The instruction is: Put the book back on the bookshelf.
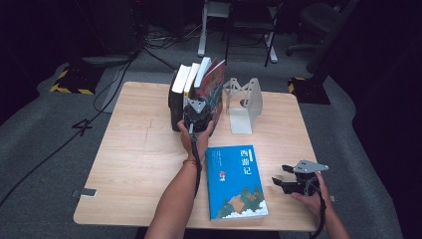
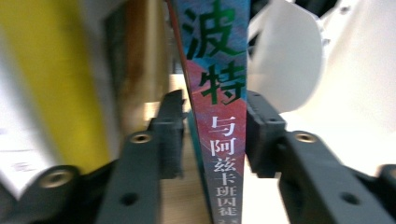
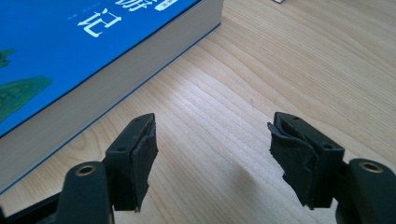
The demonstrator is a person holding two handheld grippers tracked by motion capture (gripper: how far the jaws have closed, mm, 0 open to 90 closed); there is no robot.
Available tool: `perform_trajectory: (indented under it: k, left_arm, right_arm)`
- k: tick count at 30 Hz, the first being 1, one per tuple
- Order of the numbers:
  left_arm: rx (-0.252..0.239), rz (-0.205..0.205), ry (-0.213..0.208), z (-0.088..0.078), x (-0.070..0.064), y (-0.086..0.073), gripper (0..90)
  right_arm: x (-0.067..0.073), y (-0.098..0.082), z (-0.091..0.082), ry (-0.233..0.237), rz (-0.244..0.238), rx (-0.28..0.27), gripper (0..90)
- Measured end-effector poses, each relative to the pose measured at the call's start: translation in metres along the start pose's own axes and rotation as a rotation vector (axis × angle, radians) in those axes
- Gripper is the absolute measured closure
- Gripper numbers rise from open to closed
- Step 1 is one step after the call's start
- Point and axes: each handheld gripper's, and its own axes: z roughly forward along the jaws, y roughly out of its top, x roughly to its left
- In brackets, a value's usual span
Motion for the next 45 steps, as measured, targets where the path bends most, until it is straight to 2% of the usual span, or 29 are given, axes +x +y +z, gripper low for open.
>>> perform_trajectory:
  k: [2,4,6,16,18,22,25,27,30,33,39,40,41,42,43,44,45]
  left_arm:
    - [-0.005,0.013,-0.011,-0.003,0.005,0.000,55.8]
    - [-0.011,0.047,0.004,-0.006,0.005,0.001,54.5]
    - [-0.016,0.062,-0.002,-0.008,0.006,0.001,52.3]
    - [0.007,0.157,-0.026,-0.027,0.011,0.000,46.0]
    - [0.011,0.165,-0.037,-0.030,0.012,0.000,45.0]
    - [0.040,0.208,-0.080,-0.039,0.016,-0.001,42.1]
    - [0.052,0.215,-0.101,-0.043,0.017,-0.002,39.4]
    - [0.082,0.251,-0.123,-0.048,0.019,-0.005,37.7]
    - [0.111,0.308,-0.124,-0.053,0.022,-0.009,36.4]
    - [0.132,0.330,-0.141,-0.056,0.024,-0.012,35.9]
    - [0.169,0.407,-0.209,-0.069,0.028,-0.021,33.6]
    - [0.184,0.430,-0.220,-0.073,0.028,-0.024,33.0]
    - [0.184,0.430,-0.220,-0.073,0.028,-0.024,33.0]
    - [0.190,0.453,-0.233,-0.079,0.029,-0.028,33.0]
    - [0.190,0.453,-0.233,-0.079,0.029,-0.028,33.0]
    - [0.204,0.478,-0.244,-0.084,0.030,-0.031,32.5]
    - [0.207,0.487,-0.251,-0.087,0.030,-0.033,32.3]
  right_arm:
    - [0.001,0.001,0.000,0.001,-0.003,-0.002,32.3]
    - [0.001,0.001,0.000,0.002,-0.004,-0.003,32.2]
    - [0.002,0.001,0.001,0.002,-0.005,0.000,32.3]
    - [0.002,0.001,0.001,0.003,-0.001,0.001,32.2]
    - [0.002,0.001,0.001,0.002,-0.001,0.002,32.2]
    - [0.003,0.002,0.001,0.005,-0.003,0.003,32.2]
    - [0.003,0.001,0.002,0.006,-0.002,0.007,32.3]
    - [0.003,0.001,0.002,0.006,-0.005,0.009,32.3]
    - [0.003,0.001,0.002,0.007,-0.006,0.008,32.3]
    - [0.004,0.002,0.003,0.007,-0.007,0.010,32.2]
    - [0.005,0.002,0.003,0.011,-0.010,0.011,32.2]
    - [0.006,0.002,0.003,0.012,-0.013,0.013,32.2]
    - [0.006,0.002,0.003,0.012,-0.013,0.013,32.2]
    - [0.006,0.002,0.003,0.014,-0.014,0.015,32.2]
    - [0.006,0.002,0.003,0.014,-0.014,0.015,32.2]
    - [0.006,0.002,0.002,0.015,-0.018,0.014,32.2]
    - [0.006,0.002,0.002,0.016,-0.019,0.014,32.2]
